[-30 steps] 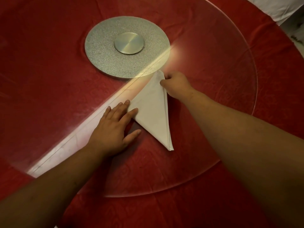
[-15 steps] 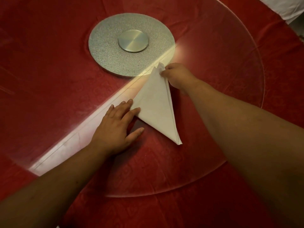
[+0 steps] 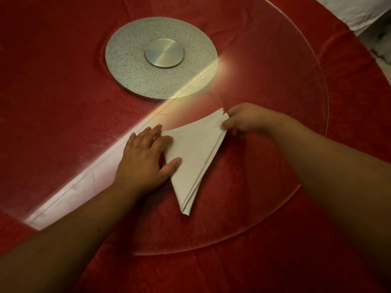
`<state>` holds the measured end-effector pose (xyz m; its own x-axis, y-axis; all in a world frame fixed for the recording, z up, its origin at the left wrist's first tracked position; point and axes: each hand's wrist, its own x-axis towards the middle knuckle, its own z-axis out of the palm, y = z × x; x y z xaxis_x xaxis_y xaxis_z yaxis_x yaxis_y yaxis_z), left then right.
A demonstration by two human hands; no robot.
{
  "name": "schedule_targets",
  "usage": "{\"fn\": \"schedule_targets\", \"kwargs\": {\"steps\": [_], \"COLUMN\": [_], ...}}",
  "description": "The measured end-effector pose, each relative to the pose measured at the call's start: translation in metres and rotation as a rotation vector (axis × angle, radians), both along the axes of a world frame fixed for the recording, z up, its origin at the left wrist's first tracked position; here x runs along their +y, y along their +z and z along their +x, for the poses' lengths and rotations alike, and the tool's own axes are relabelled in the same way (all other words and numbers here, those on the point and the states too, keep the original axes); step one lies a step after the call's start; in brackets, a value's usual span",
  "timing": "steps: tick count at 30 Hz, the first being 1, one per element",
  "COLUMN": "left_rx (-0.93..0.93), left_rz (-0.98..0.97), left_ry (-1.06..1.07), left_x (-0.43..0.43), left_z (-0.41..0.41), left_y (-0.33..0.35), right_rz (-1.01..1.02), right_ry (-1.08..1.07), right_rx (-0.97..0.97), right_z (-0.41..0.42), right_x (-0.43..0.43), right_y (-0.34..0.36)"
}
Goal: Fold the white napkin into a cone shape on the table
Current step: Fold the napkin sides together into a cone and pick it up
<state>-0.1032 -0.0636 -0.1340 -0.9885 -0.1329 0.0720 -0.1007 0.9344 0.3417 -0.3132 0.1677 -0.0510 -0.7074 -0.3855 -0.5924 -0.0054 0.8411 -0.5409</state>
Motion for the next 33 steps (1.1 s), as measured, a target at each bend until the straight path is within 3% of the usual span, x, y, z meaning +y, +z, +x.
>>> {"fn": "schedule_targets", "kwargs": {"steps": [3,9,13,21,33], "left_rx": [-0.018,-0.024,-0.027,-0.014,0.016], "left_rz": [-0.012,0.014,0.012,0.011,-0.031], "left_ry": [-0.019,-0.015,-0.015,-0.019,-0.018], "left_x": [-0.001,-0.004,-0.004,-0.007,-0.008], "left_z": [-0.001,0.000,0.001,0.001,0.001], "left_y": [-0.004,-0.005,-0.004,-0.006,-0.012], "right_rz": [0.012,0.095,0.135,0.204,0.129], "right_ry": [0.136,0.463,0.428,0.473,0.263], "right_rx": [0.270,0.542,0.418,0.360,0.261], "right_z": [0.000,-0.002,-0.006,-0.016,-0.010], "right_x": [-0.003,-0.008,-0.010,-0.013,0.000], "right_y": [0.002,0.007,0.008,0.015,0.001]}}
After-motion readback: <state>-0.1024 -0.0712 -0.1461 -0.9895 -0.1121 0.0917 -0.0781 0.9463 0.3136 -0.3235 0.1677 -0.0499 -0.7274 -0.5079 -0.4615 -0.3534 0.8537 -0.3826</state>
